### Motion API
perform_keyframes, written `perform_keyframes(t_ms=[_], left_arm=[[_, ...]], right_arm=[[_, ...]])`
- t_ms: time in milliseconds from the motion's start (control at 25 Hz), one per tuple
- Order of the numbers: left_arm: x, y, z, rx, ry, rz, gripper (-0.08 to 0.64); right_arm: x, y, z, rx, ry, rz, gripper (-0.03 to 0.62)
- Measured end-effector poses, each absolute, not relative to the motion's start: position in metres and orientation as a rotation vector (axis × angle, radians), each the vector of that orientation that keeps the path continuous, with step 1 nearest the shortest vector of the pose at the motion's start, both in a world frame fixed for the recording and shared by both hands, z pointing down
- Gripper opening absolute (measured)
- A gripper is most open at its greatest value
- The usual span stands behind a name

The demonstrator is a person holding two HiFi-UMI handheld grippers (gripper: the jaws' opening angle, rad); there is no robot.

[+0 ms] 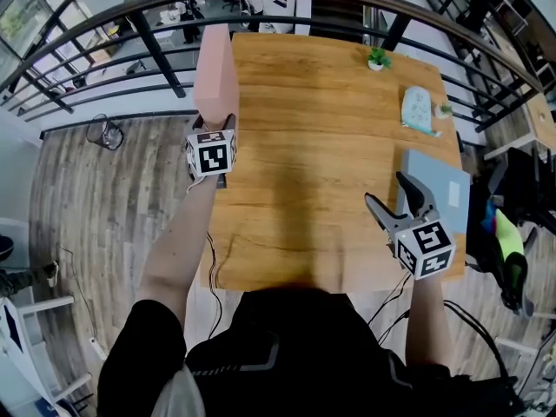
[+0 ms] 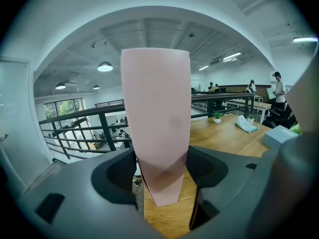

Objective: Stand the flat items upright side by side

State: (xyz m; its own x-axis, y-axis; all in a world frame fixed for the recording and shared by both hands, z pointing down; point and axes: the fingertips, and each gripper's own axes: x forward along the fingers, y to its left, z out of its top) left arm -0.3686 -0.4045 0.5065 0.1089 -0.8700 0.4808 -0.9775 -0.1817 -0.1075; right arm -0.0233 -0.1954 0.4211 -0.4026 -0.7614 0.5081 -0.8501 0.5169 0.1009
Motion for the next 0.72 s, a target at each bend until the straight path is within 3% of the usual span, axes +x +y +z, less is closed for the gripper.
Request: perform_keyframes(t_ms=[720], left_arm=[[-0.375,-0.363,0.494,2.150,-1.865,0.603,0.334]], right_arm=[[-0.002,-0.195,0.409,1.384,-2.315,0.266,0.337]])
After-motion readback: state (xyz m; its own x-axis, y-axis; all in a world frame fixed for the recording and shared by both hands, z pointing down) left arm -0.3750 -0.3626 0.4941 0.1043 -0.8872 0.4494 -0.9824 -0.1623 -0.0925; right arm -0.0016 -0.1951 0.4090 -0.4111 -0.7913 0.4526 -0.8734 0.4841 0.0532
